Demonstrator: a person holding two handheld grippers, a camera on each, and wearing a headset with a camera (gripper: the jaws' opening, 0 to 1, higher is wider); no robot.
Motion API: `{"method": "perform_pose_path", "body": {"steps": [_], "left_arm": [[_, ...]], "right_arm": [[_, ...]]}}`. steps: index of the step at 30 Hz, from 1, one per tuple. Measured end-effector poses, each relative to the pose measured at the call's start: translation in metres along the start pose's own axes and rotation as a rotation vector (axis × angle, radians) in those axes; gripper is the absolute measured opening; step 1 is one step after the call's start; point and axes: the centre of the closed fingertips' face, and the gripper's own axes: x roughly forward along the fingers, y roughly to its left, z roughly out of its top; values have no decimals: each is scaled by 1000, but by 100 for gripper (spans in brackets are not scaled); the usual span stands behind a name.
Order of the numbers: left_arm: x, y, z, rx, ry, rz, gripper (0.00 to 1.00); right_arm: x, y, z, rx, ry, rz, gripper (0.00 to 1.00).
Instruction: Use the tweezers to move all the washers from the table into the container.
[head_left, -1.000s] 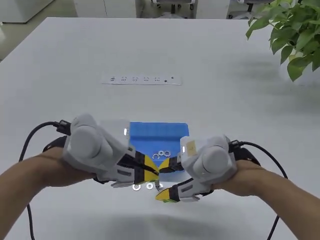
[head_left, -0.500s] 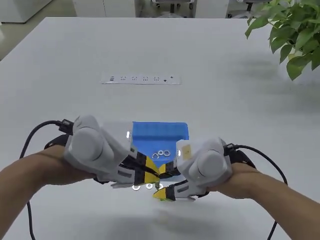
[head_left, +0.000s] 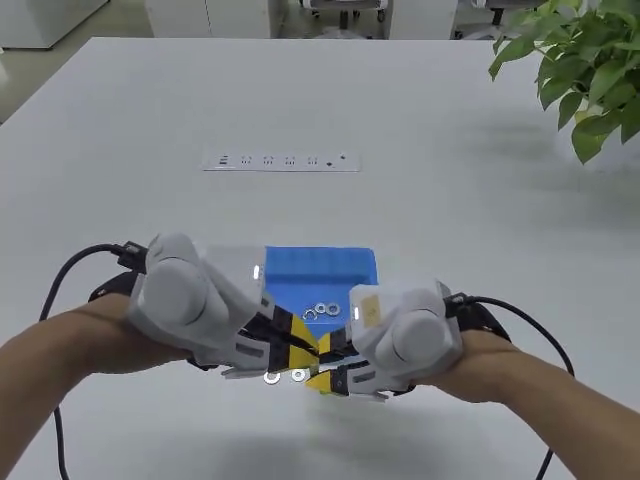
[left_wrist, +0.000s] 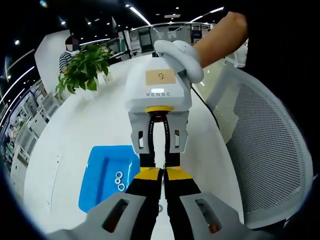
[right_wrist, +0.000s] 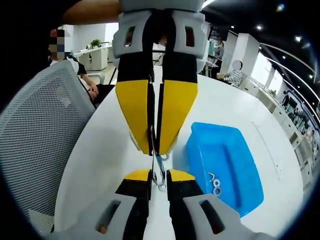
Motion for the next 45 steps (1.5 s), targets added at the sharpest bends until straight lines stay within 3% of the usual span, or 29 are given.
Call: {"method": "perform_pose_path", "body": {"steps": [12,32,45], "left_arm": [[3,1,2,2,2,-3,5],[5,13,3,-92,-19,11,5],[6,11,5,-111,-31,4,6]], "right_arm": [[-2,-1,-3,2,6,-5,13],[-1,-5,-7,21,28,-5,12],[-2,-4,-8,51,25,12,9]]}}
